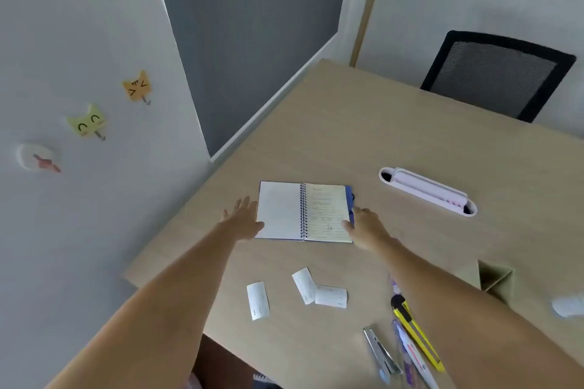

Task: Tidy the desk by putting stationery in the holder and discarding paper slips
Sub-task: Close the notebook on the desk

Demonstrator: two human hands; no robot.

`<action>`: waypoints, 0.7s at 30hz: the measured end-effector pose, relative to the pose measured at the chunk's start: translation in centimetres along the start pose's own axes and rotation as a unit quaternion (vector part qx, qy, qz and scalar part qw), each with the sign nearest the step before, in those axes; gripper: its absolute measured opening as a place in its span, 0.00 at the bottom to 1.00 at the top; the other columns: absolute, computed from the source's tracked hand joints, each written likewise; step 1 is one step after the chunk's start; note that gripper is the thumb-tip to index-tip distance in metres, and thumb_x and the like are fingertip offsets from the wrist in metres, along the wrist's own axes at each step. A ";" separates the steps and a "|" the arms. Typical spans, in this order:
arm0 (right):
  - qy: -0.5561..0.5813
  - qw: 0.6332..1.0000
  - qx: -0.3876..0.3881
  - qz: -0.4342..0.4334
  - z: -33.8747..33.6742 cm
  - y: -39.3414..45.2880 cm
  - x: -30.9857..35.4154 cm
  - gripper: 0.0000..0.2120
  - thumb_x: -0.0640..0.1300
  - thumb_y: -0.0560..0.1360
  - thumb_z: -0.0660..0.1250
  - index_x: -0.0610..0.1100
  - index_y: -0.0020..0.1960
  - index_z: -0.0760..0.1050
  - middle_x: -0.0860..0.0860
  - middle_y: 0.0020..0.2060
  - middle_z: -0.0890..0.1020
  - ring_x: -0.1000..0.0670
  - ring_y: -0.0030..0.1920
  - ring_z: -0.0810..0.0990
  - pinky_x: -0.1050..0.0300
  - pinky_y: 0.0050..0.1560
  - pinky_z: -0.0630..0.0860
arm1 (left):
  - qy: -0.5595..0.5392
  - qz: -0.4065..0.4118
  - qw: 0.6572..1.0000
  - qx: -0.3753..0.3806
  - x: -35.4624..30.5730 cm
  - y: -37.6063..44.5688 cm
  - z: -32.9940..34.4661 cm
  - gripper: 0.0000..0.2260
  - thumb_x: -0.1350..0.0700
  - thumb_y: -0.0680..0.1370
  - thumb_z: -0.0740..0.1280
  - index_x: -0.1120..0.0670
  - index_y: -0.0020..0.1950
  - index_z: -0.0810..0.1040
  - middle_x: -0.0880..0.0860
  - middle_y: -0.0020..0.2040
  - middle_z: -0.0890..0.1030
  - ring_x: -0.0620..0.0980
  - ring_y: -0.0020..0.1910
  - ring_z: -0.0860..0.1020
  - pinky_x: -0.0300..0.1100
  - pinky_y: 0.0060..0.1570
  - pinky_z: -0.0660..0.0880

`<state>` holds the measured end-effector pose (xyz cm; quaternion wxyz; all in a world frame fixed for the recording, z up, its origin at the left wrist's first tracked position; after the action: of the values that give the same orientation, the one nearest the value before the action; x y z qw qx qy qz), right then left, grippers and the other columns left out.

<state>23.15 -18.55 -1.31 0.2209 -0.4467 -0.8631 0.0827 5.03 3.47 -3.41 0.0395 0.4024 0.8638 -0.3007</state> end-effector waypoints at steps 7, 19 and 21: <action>0.081 0.987 -0.002 0.139 4.5 1.3 -1.9 0.16 0.46 0.75 0.64 0.35 0.57 0.72 0.40 0.55 0.78 0.40 0.56 0.76 0.50 0.54 0.75 | 0.024 0.054 0.998 0.036 1.1 4.0 3.7 0.39 0.42 0.71 0.69 0.52 0.76 0.54 0.51 0.79 0.47 0.53 0.78 0.45 0.57 0.73 0.52; 0.357 0.891 -0.241 0.146 2.2 1.1 1.9 0.11 0.43 0.76 0.64 0.41 0.36 0.73 0.55 0.30 0.76 0.53 0.35 0.74 0.62 0.37 0.67 | 0.023 0.135 0.991 -0.005 0.5 8.4 2.9 0.42 0.45 0.69 0.74 0.49 0.76 0.56 0.51 0.79 0.51 0.53 0.78 0.46 0.55 0.74 0.53; 0.444 0.879 -0.151 0.080 2.5 1.2 5.2 0.13 0.50 0.77 0.62 0.41 0.40 0.74 0.57 0.34 0.79 0.61 0.37 0.76 0.67 0.39 0.70 | -0.010 0.135 0.991 -0.011 0.4 8.7 2.7 0.47 0.46 0.67 0.75 0.49 0.77 0.51 0.52 0.79 0.54 0.52 0.78 0.49 0.54 0.73 0.54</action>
<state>20.27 -13.48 -2.28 0.5033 -0.5324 -0.6375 -0.2384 10.57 6.55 -9.94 0.0925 0.5117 0.8044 -0.2874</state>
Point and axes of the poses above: each hand's wrist, its own y-axis towards the middle knuckle, its own z-axis out of the palm, x = y × z, the point moved 7 cm from there along y, towards the middle knuckle
